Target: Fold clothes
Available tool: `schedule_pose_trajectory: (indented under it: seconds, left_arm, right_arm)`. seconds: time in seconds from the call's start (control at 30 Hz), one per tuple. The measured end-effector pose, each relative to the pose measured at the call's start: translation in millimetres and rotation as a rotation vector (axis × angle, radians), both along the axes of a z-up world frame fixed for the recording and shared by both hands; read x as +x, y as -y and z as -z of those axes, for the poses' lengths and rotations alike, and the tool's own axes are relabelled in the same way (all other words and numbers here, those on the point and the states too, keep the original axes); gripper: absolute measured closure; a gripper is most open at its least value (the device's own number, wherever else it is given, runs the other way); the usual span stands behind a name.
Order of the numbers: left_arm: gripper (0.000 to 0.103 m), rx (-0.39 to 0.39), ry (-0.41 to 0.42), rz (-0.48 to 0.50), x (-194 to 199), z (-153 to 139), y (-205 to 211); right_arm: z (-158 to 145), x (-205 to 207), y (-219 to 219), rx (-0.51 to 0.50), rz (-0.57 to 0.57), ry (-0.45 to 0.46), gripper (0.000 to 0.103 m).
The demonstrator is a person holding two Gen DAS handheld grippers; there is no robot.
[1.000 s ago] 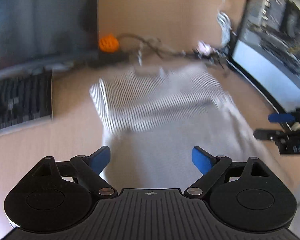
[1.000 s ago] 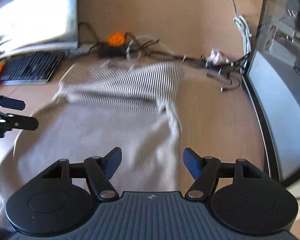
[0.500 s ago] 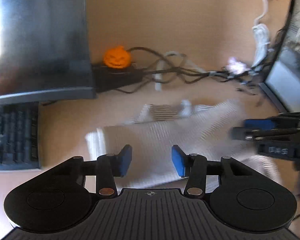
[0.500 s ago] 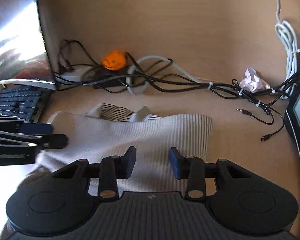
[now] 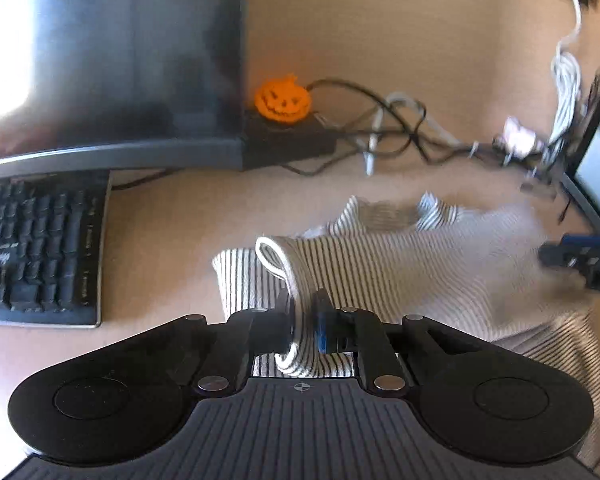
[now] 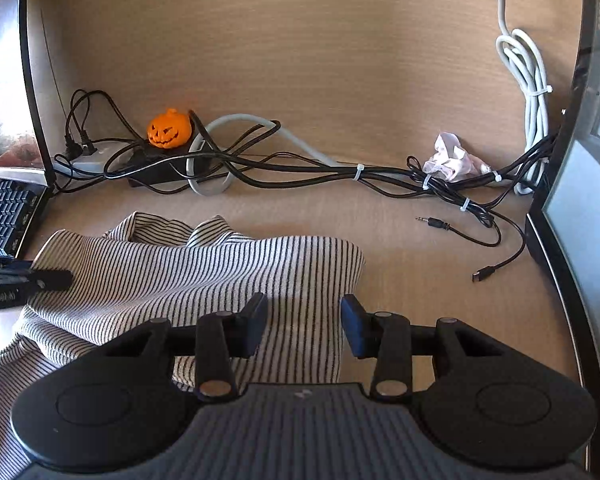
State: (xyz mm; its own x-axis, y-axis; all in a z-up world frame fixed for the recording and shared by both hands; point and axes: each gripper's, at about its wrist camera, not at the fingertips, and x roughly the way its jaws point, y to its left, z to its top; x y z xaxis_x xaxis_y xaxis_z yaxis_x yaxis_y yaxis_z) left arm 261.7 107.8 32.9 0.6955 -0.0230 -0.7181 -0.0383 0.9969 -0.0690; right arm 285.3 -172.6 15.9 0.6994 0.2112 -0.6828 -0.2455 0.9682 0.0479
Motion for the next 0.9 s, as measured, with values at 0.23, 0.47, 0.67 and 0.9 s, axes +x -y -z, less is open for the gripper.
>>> schedule_pose_trajectory:
  seconds: [0.23, 0.47, 0.67, 0.9]
  left_arm:
    - [0.09, 0.12, -0.052, 0.01, -9.9, 13.9, -8.0]
    - [0.055, 0.023, -0.028, 0.002, -3.7, -6.0, -19.0]
    - [0.049, -0.03, -0.058, 0.008, 8.7, -4.8, -24.7]
    - [0.046, 0.06, -0.127, 0.04, 14.4, 18.7, -17.0]
  right_arm:
    - [-3.0, 6.3, -1.7, 0.007, -0.026, -0.021, 0.062]
    - [-7.1, 8.6, -4.7, 0.031, -0.061, -0.033, 0.059]
    - [-11.7, 9.9, -6.9, 0.052, -0.09, -0.04, 0.058]
    - [11.8, 9.2, -23.7, -0.026, -0.145, -0.082, 0.051]
